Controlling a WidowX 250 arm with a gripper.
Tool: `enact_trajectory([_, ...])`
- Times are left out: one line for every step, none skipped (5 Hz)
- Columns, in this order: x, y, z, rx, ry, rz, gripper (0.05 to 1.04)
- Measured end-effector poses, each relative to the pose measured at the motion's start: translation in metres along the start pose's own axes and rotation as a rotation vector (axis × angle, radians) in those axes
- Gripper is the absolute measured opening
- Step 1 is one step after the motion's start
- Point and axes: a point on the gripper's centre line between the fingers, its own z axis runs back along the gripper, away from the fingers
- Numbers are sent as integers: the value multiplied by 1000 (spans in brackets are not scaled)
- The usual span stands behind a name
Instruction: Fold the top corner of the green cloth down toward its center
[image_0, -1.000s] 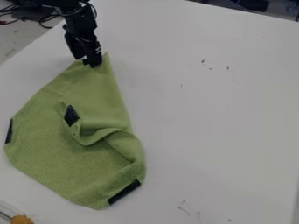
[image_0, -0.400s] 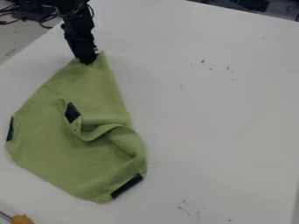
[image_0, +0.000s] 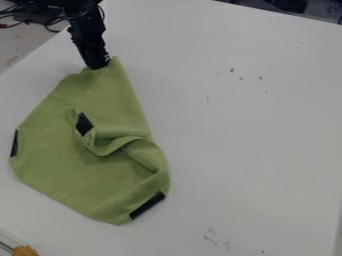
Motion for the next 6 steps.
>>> enact_trajectory([-1, -15, 7, 34, 43, -28, 56])
enact_trajectory([9, -31, 35, 115, 24, -58, 55])
enact_trajectory([7, -51, 59, 173, 2, -51, 55])
enact_trajectory([3, -77, 73, 208, -16, -43, 55])
enact_trajectory([-15, -102, 80, 216, -28, -17, 55])
enact_trajectory([-43, -139, 88, 193, -31, -24, 55])
